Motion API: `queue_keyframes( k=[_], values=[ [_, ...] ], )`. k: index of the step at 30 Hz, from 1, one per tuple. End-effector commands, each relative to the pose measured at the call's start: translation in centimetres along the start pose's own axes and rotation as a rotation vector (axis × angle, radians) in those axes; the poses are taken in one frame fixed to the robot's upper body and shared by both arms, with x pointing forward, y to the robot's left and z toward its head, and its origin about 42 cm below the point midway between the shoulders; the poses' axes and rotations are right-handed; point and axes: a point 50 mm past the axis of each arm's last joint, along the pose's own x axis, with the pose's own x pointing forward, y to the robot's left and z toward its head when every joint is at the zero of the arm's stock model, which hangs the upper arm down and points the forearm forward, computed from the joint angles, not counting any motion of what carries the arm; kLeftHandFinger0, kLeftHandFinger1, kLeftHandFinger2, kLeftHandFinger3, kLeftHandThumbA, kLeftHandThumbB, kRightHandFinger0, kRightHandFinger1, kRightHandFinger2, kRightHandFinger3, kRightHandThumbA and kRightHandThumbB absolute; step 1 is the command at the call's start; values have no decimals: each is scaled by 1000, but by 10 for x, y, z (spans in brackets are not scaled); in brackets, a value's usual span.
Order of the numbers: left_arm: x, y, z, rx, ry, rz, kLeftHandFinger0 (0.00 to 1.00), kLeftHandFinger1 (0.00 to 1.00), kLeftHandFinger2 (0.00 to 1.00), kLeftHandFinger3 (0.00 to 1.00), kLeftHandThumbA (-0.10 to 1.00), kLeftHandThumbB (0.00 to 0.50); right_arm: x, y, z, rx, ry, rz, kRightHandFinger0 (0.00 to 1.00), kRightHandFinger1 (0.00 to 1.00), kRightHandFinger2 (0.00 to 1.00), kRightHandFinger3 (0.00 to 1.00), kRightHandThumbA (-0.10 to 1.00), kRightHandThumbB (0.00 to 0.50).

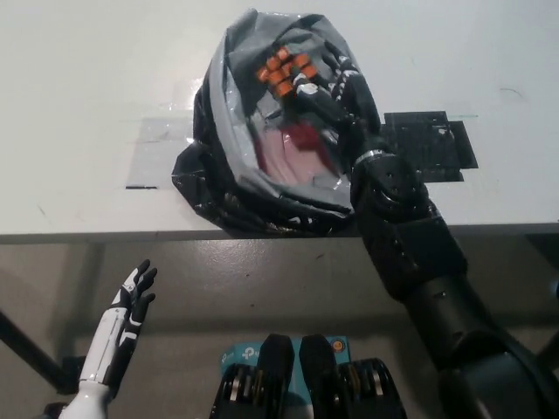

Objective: Use the right hand to pick up a rubix's cube and place it into a plastic bag and lift the bag

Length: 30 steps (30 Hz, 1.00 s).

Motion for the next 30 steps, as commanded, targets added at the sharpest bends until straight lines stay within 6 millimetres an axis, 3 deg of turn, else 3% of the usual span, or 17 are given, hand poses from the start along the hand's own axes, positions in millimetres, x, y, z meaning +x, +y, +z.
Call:
queue_keyframes(
  k=[1,7,14,16,17,18,21,22,24,26,27,30],
  values=[
    [8,7,14,39,-81,-24,959,1000,1000,1000,1000,158,10,21,60,-199,-224,264,1000,1000,1000,1000,777,495],
    [9,8,15,45,-92,-28,915,1000,1000,1000,1000,115,5,23,70,-303,-266,337,1000,1000,1000,1000,913,500],
    [9,8,16,41,-80,-22,951,1000,1000,1000,1000,132,-2,21,86,-392,-340,323,1000,1000,1000,1000,948,500],
    [9,8,15,42,-83,-22,944,1000,1000,1000,1000,128,-8,20,101,-414,-418,295,1000,1000,1000,1000,952,452],
    [9,8,15,42,-84,-22,943,1000,1000,1000,1000,128,-10,20,105,-416,-434,288,1000,1000,1000,1000,952,451],
    [9,9,15,41,-86,-21,940,1000,1000,1000,1000,120,-12,20,111,-420,-455,277,1000,1000,1000,1000,1000,487],
    [10,9,15,42,-89,-20,937,1000,1000,1000,1000,110,-17,19,121,-438,-499,250,1000,1000,1000,1000,1000,467],
    [9,9,15,44,-86,-21,936,1000,1000,1000,1000,110,-28,15,145,-496,-596,179,1000,1000,1000,1000,1000,456],
    [8,9,15,43,-86,-22,936,1000,1000,1000,1000,106,-33,12,154,-512,-633,150,1000,1000,1000,1000,981,467],
    [8,9,14,38,-88,-23,934,1000,1000,1000,1000,106,-36,3,159,-562,-656,92,1000,1000,1000,1000,963,457],
    [7,9,14,41,-85,-24,944,1000,1000,1000,1000,99,-36,-4,156,-587,-650,69,1000,1000,1000,1000,940,431],
    [4,8,12,41,-80,-24,951,1000,1000,1000,1000,97,-35,-18,145,-630,-625,32,1000,1000,1000,1000,924,419]
  ],
)
